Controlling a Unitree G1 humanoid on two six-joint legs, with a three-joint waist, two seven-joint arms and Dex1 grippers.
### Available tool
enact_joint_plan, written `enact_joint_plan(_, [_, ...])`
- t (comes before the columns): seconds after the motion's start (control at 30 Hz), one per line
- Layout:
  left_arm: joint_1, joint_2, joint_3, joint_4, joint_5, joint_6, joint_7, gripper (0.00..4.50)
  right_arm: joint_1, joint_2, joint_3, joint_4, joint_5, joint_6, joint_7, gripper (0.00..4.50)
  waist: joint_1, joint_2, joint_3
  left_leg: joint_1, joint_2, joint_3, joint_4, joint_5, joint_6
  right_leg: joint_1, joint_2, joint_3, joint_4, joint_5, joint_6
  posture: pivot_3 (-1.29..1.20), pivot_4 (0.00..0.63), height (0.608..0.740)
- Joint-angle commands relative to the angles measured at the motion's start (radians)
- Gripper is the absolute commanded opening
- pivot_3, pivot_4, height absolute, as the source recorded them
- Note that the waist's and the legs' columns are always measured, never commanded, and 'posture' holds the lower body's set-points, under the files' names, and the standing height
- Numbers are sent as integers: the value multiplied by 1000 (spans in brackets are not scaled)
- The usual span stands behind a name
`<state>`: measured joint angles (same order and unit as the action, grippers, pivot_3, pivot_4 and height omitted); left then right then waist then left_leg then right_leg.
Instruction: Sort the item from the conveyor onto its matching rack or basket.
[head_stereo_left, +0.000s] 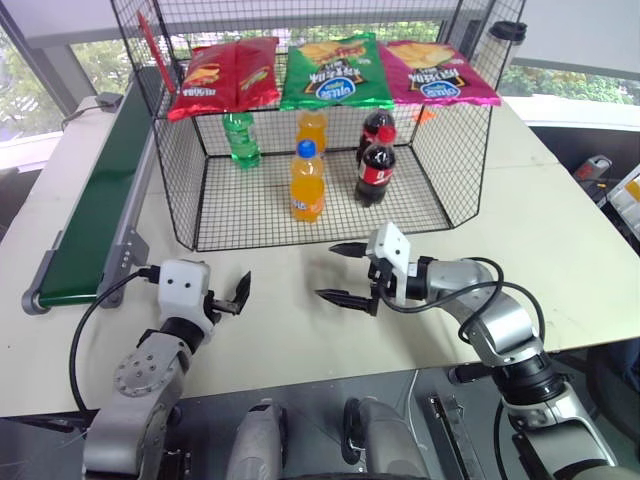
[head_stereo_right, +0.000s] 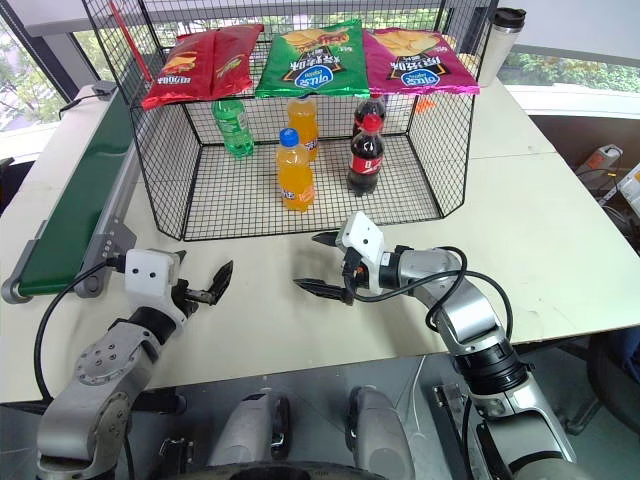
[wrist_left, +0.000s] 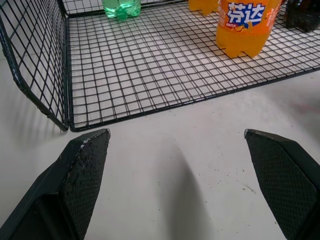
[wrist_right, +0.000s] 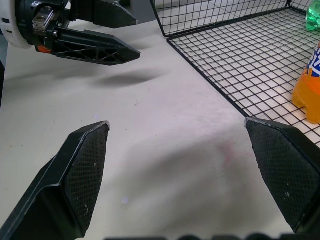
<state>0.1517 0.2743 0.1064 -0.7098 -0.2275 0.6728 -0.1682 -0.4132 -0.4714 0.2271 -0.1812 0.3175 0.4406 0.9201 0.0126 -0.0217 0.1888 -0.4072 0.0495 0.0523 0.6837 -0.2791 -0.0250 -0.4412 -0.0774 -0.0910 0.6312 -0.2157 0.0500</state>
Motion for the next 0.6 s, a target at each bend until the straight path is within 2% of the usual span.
enact_joint_plan(0.03, [-2, 5, 8, -51, 1, 3, 6, 4464, -8, 19, -9, -7, 2, -61, 8, 4500, 0, 0, 0, 0, 0, 0, 0, 0, 0, 0, 0, 0, 0, 0, 0, 0, 150, 740])
enact_joint_plan(0.4, [-28, -5, 43, -134, 20, 81, 77, 4464, -5, 57, -13, 27, 3, -227, 52, 4500, 0, 0, 0, 0, 0, 0, 0, 0, 0, 0, 0, 0, 0, 1, 2, 0, 150, 740])
enact_joint_plan(0.6, [-32, -38, 123, -198, 36, 104, 148, 4464, -25, 50, -5, 20, 17, -168, 63, 4500, 0, 0, 0, 0, 0, 0, 0, 0, 0, 0, 0, 0, 0, 1, 2, 0, 150, 740])
